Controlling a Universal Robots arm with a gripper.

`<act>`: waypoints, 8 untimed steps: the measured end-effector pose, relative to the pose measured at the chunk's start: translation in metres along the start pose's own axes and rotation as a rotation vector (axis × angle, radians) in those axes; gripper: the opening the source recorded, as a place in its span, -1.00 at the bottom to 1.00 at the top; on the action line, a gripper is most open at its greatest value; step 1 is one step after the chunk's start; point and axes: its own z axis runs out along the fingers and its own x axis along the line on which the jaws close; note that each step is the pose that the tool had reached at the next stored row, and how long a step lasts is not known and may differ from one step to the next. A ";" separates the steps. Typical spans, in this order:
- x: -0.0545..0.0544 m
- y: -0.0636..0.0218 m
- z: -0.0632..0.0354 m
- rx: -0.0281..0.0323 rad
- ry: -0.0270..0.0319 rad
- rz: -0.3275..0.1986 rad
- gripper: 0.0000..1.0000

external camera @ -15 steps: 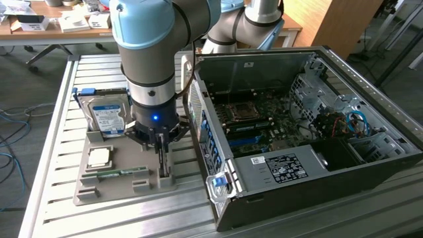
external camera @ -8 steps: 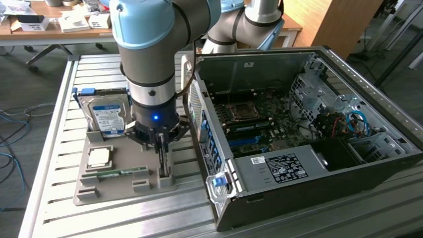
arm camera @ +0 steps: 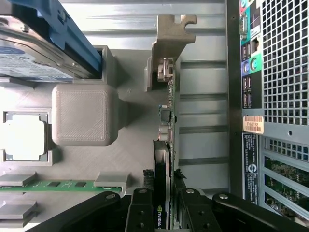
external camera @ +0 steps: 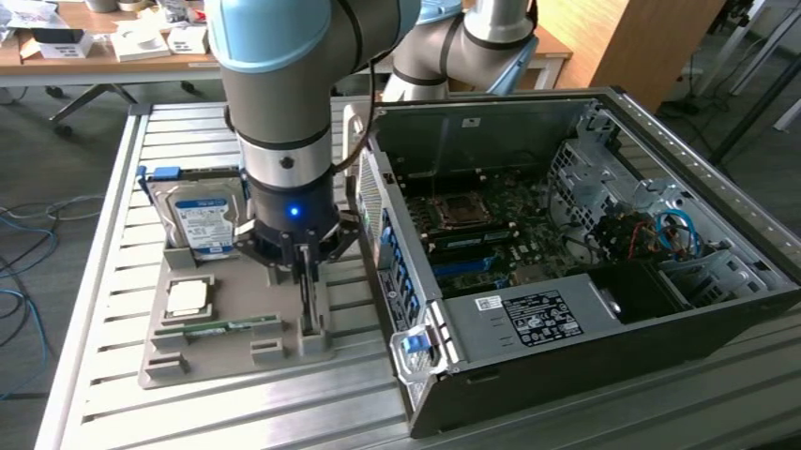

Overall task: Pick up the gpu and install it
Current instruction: 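Pick up the gpu and move the gpu toward the slot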

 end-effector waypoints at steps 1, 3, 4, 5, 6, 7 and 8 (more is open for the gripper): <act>0.000 0.0001 -0.0028 0.0001 0.0001 0.000 -0.47; 0.000 0.0004 -0.0090 0.0000 0.0000 -0.001 -0.47; 0.000 0.0005 -0.0123 0.0001 0.0000 -0.001 -0.47; 0.000 0.0006 -0.0157 0.0001 0.0001 -0.002 -0.47; 0.000 0.0008 -0.0193 0.0000 0.0001 -0.002 -0.47; -0.001 0.0009 -0.0221 -0.0001 0.0001 -0.003 -0.47; -0.001 0.0011 -0.0245 -0.0001 0.0002 -0.005 -0.47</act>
